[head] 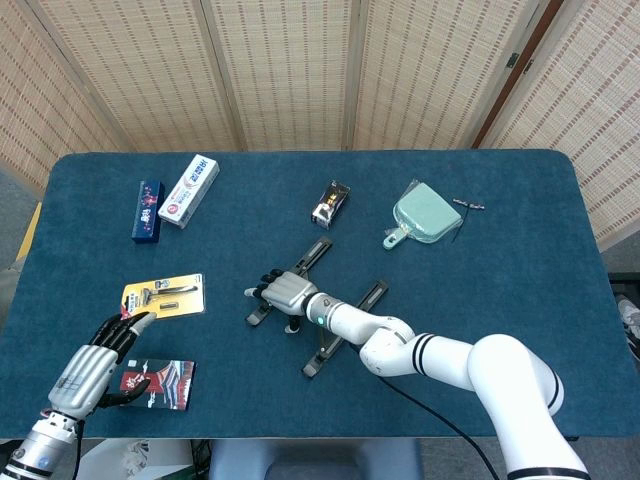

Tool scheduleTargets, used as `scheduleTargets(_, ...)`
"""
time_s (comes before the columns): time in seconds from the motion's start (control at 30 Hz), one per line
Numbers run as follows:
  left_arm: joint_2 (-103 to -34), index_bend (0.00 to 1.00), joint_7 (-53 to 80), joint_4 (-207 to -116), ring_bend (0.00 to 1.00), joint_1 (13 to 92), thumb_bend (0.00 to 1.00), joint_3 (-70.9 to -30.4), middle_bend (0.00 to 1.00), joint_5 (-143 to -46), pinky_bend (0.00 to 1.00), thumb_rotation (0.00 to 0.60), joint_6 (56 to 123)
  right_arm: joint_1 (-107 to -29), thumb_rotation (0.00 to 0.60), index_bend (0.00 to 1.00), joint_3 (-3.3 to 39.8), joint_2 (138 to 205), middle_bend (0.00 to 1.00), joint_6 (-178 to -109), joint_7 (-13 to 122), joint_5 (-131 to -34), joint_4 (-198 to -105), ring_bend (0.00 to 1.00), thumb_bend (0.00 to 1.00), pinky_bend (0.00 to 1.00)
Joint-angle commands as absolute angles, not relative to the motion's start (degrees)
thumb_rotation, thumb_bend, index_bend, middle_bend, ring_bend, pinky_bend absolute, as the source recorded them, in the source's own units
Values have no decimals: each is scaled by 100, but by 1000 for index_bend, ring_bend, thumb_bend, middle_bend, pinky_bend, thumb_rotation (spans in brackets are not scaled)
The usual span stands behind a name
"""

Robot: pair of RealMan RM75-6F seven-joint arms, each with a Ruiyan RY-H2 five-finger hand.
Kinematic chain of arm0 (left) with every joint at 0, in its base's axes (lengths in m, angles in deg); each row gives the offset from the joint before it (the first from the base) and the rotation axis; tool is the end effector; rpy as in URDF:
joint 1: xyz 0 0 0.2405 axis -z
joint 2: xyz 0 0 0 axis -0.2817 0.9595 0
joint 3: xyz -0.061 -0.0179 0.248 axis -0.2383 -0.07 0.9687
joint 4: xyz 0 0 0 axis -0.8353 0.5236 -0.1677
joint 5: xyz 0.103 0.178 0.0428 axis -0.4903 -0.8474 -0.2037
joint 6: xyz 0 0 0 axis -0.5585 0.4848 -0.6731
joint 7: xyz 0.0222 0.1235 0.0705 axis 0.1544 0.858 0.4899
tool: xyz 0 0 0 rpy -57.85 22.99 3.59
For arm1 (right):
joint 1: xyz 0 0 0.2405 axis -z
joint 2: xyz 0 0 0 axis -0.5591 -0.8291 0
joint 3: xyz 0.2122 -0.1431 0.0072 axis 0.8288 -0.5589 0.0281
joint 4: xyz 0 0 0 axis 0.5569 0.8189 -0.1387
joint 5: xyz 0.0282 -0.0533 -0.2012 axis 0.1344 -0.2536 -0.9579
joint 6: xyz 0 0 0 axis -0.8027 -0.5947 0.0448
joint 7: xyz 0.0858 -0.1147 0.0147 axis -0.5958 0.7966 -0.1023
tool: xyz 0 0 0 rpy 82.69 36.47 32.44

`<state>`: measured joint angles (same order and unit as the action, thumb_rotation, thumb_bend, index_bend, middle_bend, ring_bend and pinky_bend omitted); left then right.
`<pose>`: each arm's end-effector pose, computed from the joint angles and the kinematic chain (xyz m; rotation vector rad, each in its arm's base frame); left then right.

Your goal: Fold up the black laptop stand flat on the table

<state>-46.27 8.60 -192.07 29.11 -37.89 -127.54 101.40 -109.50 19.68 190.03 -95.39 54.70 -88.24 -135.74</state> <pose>-0.2532 0.1803 0.1187 -1.6950 -1.1275 -1.0147 -0.0040 -0.3955 -0.1214 2.4897 -0.9000 0.6535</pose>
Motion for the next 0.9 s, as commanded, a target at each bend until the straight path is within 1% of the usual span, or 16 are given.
scheduleTargets(0.03, -4632, 6, 846, -19195, 108, 2906, 267, -3787, 83, -12757, 16, 600, 10143, -10965, 600, 0, 1945, 19008, 214, -9546, 5480, -8809, -13584, 0, 108, 0)
scheduleTargets(0.23, -4634, 6, 822, -19174, 108, 2894, 268, -3786, 83, -12775, 16, 600, 10165, -10946, 600, 0, 1890, 18921, 245, -9590, 5470, -8856, -13797, 0, 108, 0)
scheduleTargets(0.4, -4626, 6, 812, -19160, 108, 2888, 268, -3779, 83, -12782, 15, 600, 10164, -10870, 600, 0, 1788, 18648, 287, -9649, 5496, -8952, -14232, 0, 109, 0)
scheduleTargets(0.6, -4641, 6, 829, -19169, 108, 2890, 268, -3763, 83, -12815, 13, 600, 10148, -10729, 600, 0, 1617, 18147, 302, -9688, 5534, -8945, -14987, 0, 109, 0)
scheduleTargets(0.77, -4639, 6, 852, -19191, 108, 2898, 268, -3750, 83, -12852, 12, 600, 10134, -10570, 600, 0, 1385, 17625, 302, -9768, 5625, -8961, -15747, 0, 109, 0)
scheduleTargets(0.9, -4624, 6, 807, -19206, 108, 2936, 268, -3771, 83, -12878, 12, 600, 10116, -10374, 600, 0, 1260, 17200, 283, -10033, 5693, -9047, -16278, 0, 109, 0)
